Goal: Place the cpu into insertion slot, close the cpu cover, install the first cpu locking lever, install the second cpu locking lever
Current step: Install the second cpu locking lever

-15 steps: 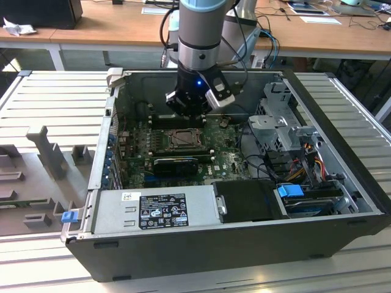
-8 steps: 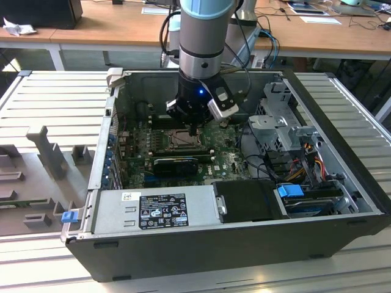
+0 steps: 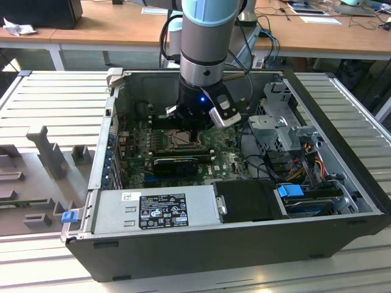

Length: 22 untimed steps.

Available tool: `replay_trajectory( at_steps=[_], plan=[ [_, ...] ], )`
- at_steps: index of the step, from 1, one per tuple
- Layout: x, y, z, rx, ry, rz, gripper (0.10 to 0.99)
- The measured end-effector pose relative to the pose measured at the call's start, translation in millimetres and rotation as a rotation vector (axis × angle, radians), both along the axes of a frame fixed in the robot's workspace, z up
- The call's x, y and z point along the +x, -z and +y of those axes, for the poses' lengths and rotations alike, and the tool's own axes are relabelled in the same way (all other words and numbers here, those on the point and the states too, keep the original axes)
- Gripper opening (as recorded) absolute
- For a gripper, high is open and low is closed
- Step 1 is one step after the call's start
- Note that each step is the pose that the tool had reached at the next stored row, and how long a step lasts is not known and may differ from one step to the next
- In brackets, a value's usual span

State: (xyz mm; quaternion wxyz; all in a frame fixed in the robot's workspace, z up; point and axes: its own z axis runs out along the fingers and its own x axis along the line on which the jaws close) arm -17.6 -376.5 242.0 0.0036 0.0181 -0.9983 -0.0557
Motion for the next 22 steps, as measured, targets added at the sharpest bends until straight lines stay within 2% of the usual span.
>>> replay_trajectory(
  at_steps=[2, 3, 8, 18, 22],
  plan=[
    [0.0, 0.2, -2.2, 0.008, 0.0, 0.006, 0.106],
    [0.0, 0.2, -3.4, 0.014, 0.0, 0.0068, 0.106],
    [-5.7, 0.6, -8.2, 0.02, -0.001, 0.0068, 0.106],
    [-12.6, 1.3, -9.8, 0.021, -0.006, 0.0069, 0.106],
    [-20.7, 6.6, -9.9, 0.026, -0.026, 0.0071, 0.106]
  ],
)
